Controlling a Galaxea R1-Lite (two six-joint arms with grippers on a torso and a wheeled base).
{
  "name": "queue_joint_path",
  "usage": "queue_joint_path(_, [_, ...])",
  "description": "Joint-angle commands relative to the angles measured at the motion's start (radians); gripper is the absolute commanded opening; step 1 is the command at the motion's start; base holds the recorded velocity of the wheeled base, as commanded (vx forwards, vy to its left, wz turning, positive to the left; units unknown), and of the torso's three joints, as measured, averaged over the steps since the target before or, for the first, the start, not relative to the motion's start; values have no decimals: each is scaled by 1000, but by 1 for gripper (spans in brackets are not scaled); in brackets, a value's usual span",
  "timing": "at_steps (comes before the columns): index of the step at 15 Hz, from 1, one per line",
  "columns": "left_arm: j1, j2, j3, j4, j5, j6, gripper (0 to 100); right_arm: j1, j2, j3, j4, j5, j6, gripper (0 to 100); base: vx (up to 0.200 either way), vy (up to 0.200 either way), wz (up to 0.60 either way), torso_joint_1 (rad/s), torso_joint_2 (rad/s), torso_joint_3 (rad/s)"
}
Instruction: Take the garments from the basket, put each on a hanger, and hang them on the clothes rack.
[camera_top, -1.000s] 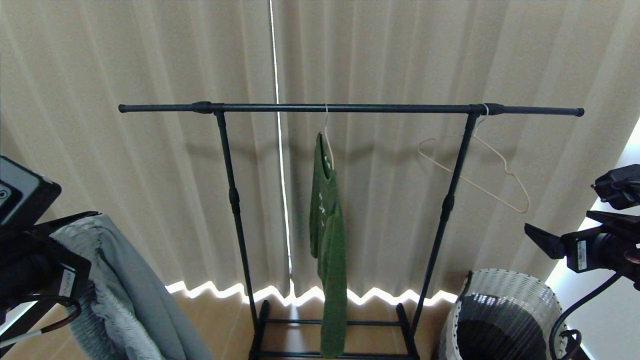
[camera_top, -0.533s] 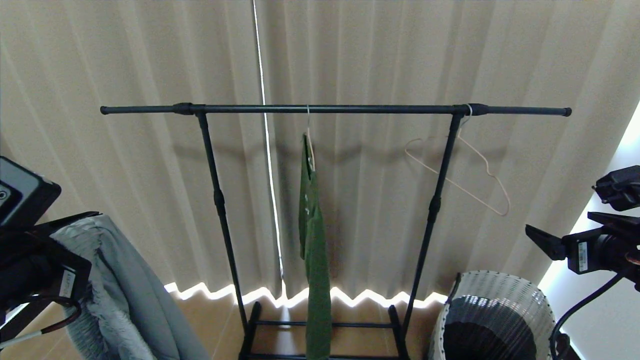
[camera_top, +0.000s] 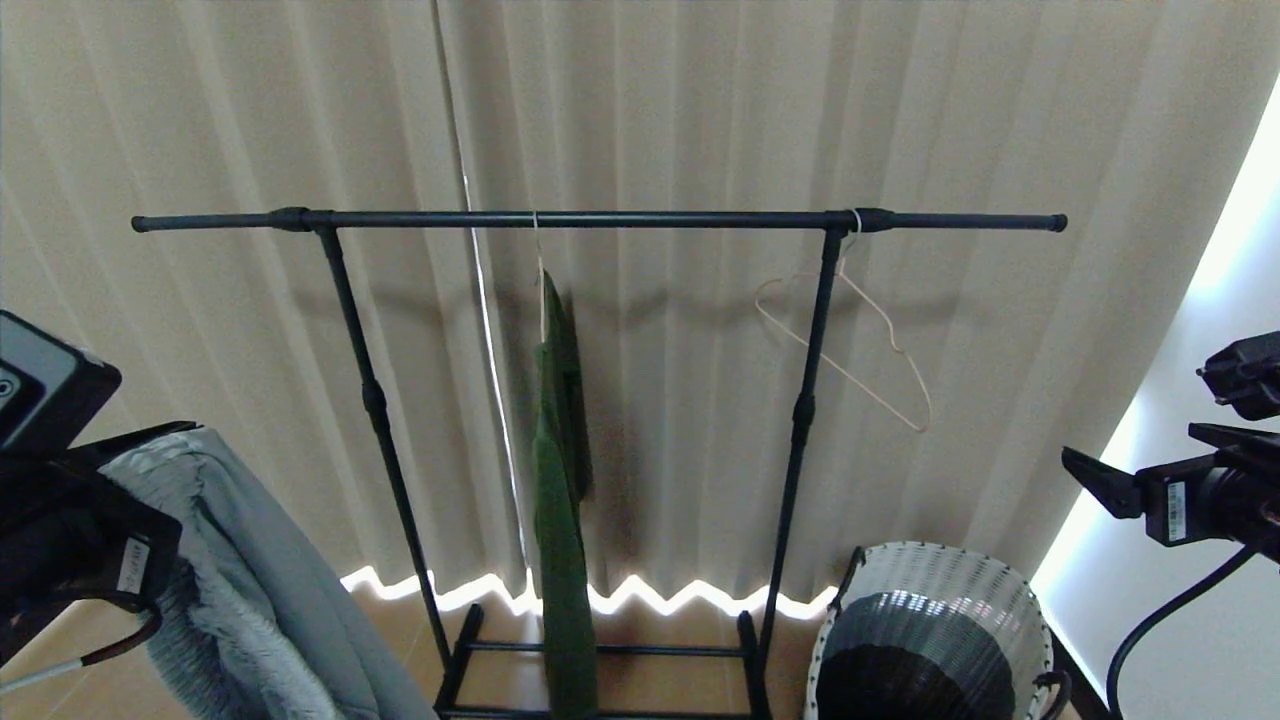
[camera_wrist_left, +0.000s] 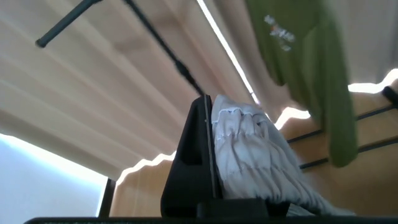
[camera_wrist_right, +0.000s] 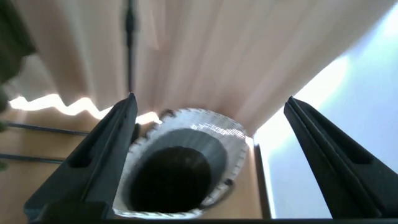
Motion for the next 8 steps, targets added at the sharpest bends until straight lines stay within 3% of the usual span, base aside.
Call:
queue_joint_path(1, [0, 0, 8, 0, 0, 1, 0, -23, -5, 0, 1, 0, -1, 100, 0, 0, 0, 0, 0, 0])
queue_joint_path(7, [1, 9, 18, 0, 2, -5, 0, -18, -10, 8, -2, 11, 0, 100, 0, 0, 0, 0, 0, 0])
queue_joint_path(8, [1, 11, 17, 0, 2, -5, 0, -17, -10, 8, -2, 11, 0, 100, 200, 0, 0, -2, 2, 7])
